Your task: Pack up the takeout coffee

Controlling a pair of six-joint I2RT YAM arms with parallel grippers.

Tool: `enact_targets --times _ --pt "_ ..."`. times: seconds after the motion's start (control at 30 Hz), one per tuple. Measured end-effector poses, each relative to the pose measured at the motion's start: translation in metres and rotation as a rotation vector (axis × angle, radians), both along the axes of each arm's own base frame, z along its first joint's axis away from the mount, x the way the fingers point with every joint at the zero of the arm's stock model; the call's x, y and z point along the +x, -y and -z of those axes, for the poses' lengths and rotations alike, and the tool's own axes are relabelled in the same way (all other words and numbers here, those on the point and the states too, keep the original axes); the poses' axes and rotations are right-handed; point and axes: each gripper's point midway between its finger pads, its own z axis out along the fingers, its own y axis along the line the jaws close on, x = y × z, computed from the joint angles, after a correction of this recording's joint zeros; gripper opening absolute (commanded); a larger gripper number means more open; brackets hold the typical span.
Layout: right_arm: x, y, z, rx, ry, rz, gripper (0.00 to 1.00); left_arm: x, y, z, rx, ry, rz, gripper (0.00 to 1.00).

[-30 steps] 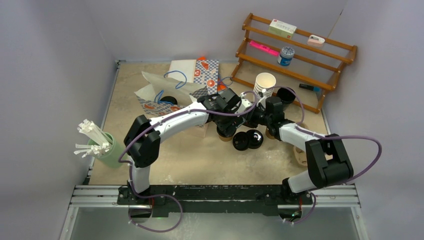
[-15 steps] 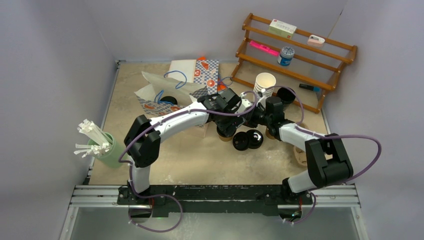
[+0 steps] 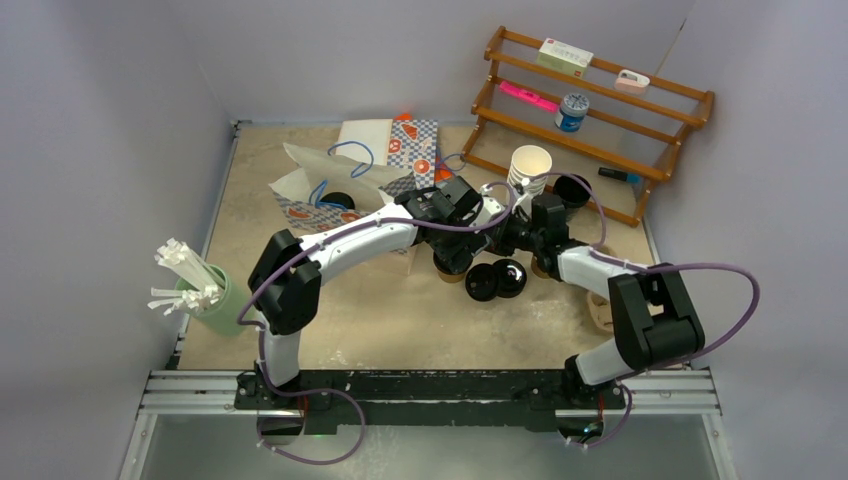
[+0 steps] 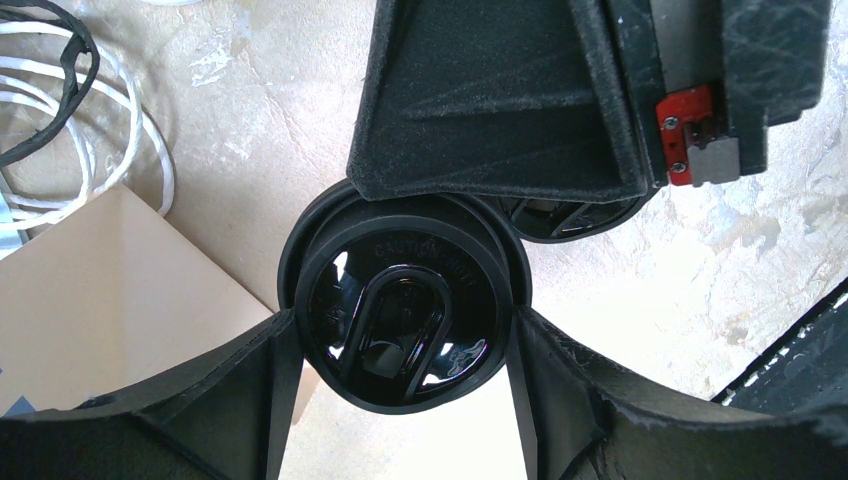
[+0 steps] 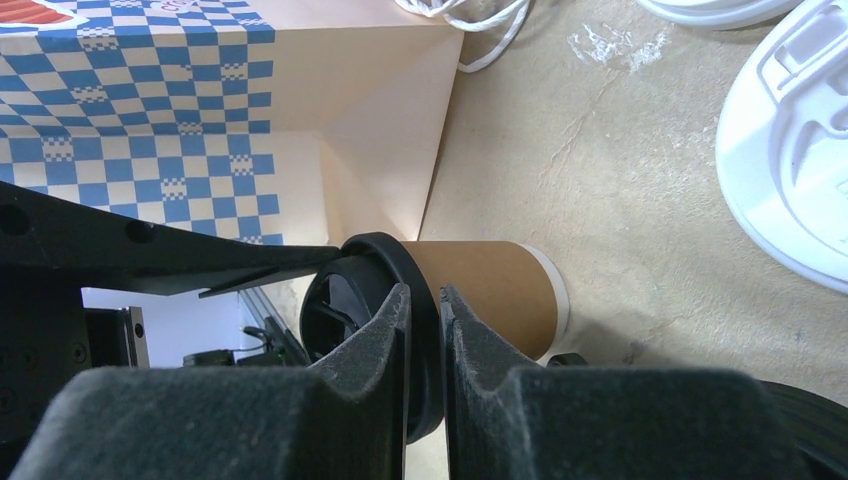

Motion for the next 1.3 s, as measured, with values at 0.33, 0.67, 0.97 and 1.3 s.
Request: enact_targets --times 0.33,0.67,0.97,1.3 --pt "0.000 0.000 0.005 0.001 -0.037 -0.010 0.15 0.000 0.000 0.000 -0.001 0.001 0.000 0.40" --pt "-0.001 -0.001 0.012 0.002 -0.083 -0.021 0.15 0.000 0.000 0.001 -0.003 0.002 0.000 0.40" --pt "0.000 -0.001 0.013 -0.014 -0.149 -0.018 0.11 0.001 0.000 0.001 -0.007 0.004 -0.002 0.40" --pt "0.001 -0.001 0.004 -0.017 -0.172 -0.013 0.15 0.002 0.000 0.000 -0.018 0.008 -0.003 0.40"
